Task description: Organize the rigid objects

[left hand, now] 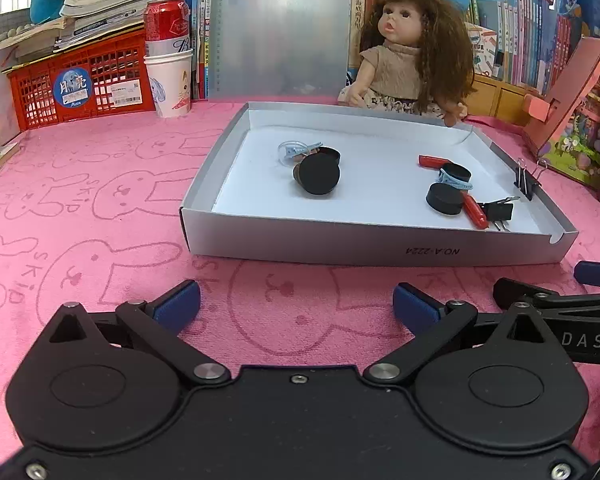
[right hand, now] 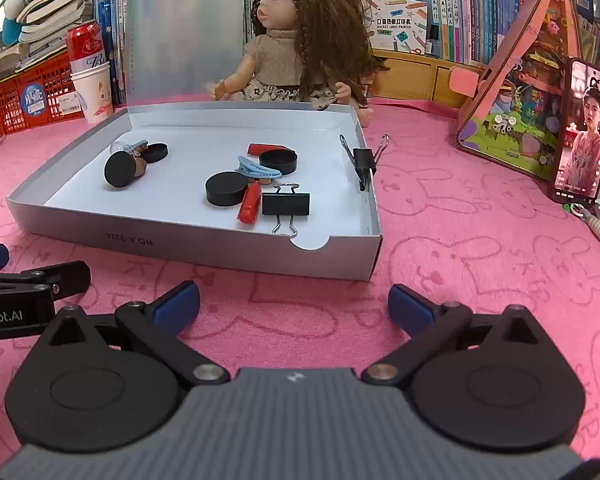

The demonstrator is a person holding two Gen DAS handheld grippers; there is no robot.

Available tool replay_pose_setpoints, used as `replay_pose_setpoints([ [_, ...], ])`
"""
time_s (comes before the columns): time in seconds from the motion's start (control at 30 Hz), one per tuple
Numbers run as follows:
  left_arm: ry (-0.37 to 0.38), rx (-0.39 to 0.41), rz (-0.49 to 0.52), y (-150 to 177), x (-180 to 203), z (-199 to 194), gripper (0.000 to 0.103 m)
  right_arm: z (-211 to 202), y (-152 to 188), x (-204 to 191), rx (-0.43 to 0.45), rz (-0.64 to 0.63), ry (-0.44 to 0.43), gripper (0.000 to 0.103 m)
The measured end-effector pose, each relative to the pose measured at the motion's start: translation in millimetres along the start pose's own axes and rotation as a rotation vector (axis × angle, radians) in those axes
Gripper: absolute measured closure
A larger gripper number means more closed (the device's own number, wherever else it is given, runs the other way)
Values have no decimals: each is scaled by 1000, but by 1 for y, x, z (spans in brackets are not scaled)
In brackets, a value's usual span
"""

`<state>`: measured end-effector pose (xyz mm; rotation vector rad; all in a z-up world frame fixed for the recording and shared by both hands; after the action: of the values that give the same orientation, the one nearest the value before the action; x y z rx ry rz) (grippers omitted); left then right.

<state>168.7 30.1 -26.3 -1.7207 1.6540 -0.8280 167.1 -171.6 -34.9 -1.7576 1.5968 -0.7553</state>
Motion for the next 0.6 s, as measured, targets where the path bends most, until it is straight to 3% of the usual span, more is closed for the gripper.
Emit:
replay_pose_setpoints([
  [0.6, -13, -7, 16, 1, 3, 2, 0, 0, 0, -1, 0, 0, 0, 0],
])
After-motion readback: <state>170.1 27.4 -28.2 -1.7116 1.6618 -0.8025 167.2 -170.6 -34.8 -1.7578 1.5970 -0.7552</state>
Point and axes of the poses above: each gripper's, at about its wrist camera, not at the fingertips, and z roughly the way its jaws point, x to its right, y to its underside, the point moved 4 cm from there along z, roughly the way its jaws point, and after that the axes turned 1 degree about x, right-handed, at the moved point
